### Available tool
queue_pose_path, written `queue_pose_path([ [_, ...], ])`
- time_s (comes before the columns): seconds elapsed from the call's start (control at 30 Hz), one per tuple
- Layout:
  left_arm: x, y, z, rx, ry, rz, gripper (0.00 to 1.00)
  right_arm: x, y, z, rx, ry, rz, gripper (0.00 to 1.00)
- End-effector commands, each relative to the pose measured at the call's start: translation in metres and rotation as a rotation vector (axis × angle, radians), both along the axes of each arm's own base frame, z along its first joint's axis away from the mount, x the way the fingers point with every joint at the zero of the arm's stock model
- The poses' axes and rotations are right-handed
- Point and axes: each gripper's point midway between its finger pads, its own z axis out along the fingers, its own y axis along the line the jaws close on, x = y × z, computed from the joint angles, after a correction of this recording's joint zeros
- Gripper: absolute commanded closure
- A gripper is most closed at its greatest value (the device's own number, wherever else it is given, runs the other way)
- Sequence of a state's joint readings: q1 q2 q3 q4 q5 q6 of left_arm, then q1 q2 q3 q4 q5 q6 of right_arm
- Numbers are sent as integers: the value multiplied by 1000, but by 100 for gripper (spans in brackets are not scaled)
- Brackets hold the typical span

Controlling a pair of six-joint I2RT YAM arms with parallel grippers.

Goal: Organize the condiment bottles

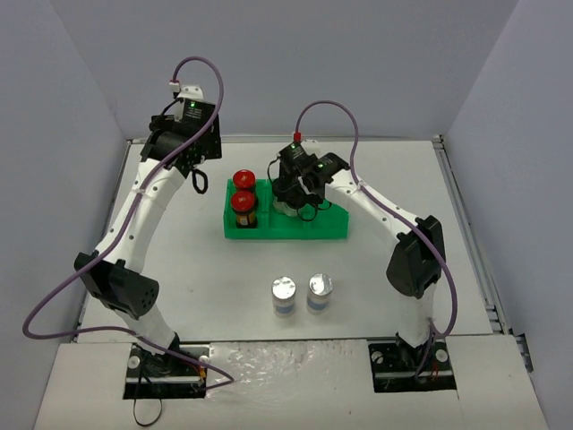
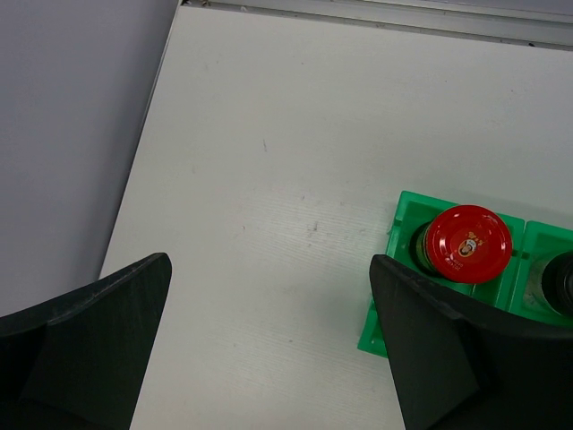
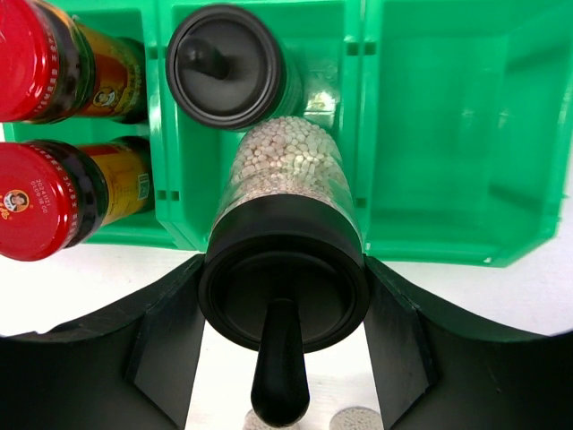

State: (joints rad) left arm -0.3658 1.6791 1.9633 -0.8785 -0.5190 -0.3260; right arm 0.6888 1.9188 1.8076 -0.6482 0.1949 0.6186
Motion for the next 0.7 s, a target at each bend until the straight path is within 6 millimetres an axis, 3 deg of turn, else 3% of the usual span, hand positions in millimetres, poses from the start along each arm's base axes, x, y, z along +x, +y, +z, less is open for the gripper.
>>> queue_pose_path([
  [0.0, -11, 11, 33, -37, -90, 19, 9, 5, 17, -3, 11, -19, 36, 100],
  [0.27, -12, 15, 29, -35, -80, 26, 9, 1, 26, -11, 9, -8, 54, 100],
  [0.67, -14, 19, 26, -34, -73, 30, 9, 1, 42, -47, -14, 39, 86, 100],
])
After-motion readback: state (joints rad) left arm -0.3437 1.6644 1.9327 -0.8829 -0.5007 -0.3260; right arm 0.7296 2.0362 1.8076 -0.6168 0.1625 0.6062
